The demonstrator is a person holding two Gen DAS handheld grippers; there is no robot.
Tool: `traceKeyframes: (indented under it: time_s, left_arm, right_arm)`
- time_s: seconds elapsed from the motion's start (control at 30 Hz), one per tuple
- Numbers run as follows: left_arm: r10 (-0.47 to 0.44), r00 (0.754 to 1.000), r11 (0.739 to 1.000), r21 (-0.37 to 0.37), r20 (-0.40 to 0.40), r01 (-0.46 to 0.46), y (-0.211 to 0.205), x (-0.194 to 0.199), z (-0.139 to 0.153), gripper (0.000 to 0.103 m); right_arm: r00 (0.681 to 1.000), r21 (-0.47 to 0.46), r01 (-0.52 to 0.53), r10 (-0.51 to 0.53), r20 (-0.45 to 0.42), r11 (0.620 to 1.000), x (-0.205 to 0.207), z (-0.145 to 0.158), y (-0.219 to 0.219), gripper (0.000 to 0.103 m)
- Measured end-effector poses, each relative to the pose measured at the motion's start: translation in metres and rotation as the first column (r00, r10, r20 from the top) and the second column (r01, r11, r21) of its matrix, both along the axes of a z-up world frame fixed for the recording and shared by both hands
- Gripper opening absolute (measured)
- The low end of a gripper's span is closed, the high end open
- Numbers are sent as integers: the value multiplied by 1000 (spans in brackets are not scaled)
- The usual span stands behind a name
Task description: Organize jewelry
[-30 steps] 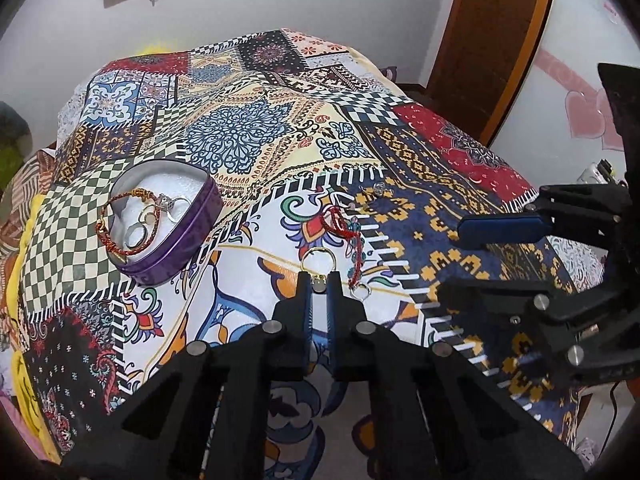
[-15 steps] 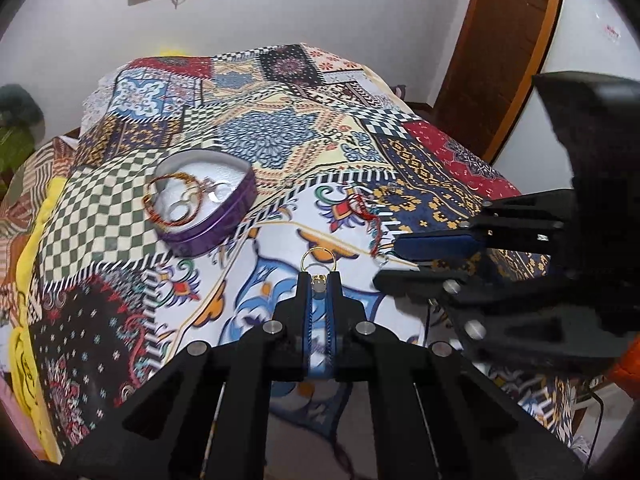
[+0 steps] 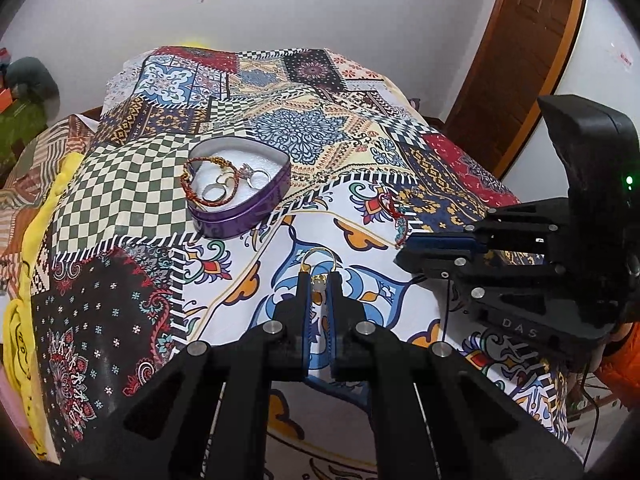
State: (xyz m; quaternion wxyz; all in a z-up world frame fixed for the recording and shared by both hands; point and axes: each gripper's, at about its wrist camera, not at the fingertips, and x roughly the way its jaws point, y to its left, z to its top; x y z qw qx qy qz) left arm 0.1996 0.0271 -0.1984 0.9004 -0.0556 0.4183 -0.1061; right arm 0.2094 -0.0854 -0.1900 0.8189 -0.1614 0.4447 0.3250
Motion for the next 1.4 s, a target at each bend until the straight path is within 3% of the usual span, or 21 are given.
traceKeyframes:
  time_s: [0.53,0.83,1.07,1.4]
  left_arm:
    - [47,993,999,22,112,-49,18,-2,43,5]
    - [56,985,997,35,163,-62,26,8,60,5]
    - [70,978,994,66,197,-84,34,22,64,5]
    - [75,977,993,70,202,-91,44,50,56,5]
  right_arm:
    - [992,134,2,-19,121,991,-1,63,8,10]
    - [988,200,-13,-19,156,980,15,83,24,10]
    - [986,219,-28,-9,166,975,26,86,39,10]
    - [993,194,-22,-2,121,981,53,62,54,10]
